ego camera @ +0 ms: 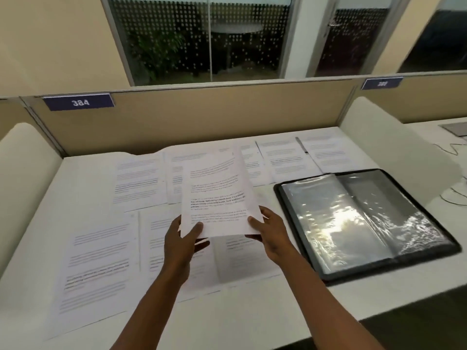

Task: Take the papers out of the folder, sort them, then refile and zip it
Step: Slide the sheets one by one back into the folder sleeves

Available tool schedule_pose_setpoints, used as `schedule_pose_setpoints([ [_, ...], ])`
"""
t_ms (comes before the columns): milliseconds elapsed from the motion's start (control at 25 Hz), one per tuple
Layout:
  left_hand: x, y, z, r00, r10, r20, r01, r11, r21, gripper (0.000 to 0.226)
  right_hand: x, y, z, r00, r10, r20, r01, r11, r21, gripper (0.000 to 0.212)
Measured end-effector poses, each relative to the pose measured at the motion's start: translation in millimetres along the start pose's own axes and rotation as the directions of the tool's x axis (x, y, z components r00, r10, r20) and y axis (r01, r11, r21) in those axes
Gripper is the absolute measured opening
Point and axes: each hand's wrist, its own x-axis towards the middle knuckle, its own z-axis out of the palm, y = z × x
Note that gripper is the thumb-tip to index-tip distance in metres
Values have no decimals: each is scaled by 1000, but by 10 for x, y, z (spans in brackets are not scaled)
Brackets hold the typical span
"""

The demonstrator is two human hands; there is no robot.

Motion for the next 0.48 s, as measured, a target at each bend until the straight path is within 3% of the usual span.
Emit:
schedule_pose_setpoints([
  [160,-295,-272,488,994,-54,97,55,998,-12,34,-164,19,-753,1000,17,-12,-18,999,-42,32],
  [320,-418,-645,867,998,-31,47,28,998,64,46,-187,86,-1452,996,-37,-79,14,964,-266,34],
  [400,-432,-848,981,1000,-3,-6,3,992,122,49,-197,128,-1788,966,-190,-174,83,868,-489,24],
  [480,-468,-1034,1031,998,20,-63,-7,981,192,52,-190,221,-2112,919,-363,-156,146,678,-721,26],
])
